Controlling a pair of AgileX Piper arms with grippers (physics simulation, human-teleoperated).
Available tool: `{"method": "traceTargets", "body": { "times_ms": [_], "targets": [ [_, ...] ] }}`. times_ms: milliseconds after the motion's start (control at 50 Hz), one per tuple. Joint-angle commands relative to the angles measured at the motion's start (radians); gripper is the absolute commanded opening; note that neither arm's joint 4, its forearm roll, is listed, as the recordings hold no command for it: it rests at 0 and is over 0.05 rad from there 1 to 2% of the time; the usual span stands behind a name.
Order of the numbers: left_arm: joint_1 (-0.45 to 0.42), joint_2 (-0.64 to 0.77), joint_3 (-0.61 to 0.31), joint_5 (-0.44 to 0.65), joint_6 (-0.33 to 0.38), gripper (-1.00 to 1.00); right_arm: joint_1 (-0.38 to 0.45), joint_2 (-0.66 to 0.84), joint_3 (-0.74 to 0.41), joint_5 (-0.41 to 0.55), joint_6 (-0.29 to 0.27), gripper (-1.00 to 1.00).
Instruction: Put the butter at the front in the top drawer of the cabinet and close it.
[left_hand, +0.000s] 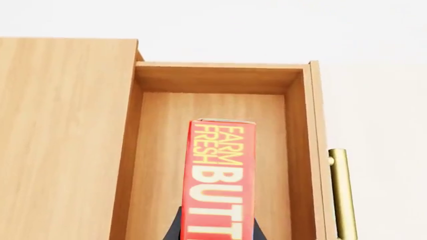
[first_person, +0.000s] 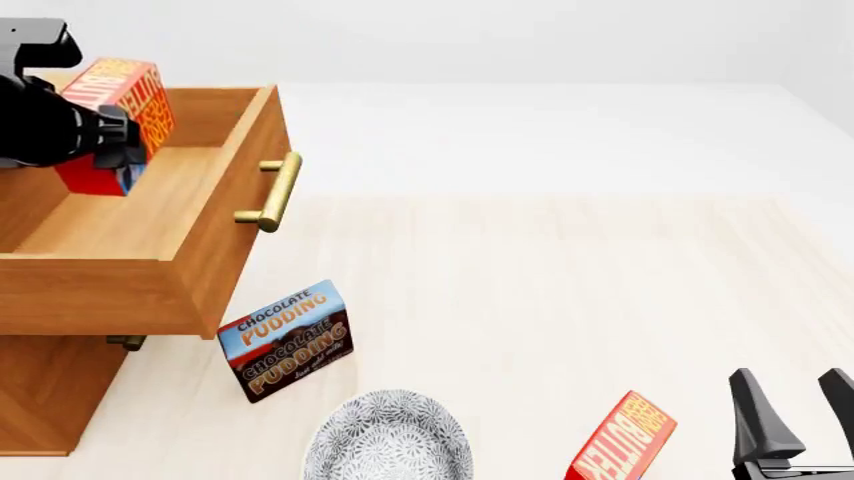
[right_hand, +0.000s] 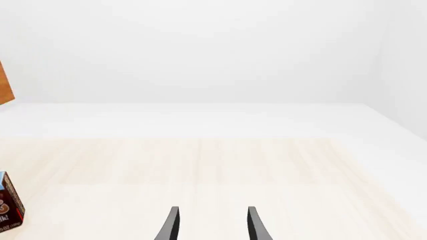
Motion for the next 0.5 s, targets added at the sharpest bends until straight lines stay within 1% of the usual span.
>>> {"method": "traceTargets", "body": {
  "times_ms": [20, 240, 380, 420, 500],
  "targets": [
    [0.01, 0.02, 0.002, -0.03, 0.004, -1.0, 0.0, 0.0, 0.0, -0.004, 0.0, 1.0],
    [-0.003, 0.057, 0.029, -0.073, -0.018, -1.0, 0.0, 0.0, 0.0, -0.003, 0.0, 1.0],
    [-0.005, 0.064, 0.037, -0.082, -0.023, -1.0, 0.0, 0.0, 0.0, -0.003, 0.0, 1.0],
    [-0.012, 0.066, 0.051, -0.095, -0.037, -1.0, 0.0, 0.0, 0.0, -0.003, 0.0, 1.0],
    [-0.014, 0.068, 0.072, -0.113, -0.043, -1.0, 0.0, 0.0, 0.0, -0.003, 0.0, 1.0]
  ]
}}
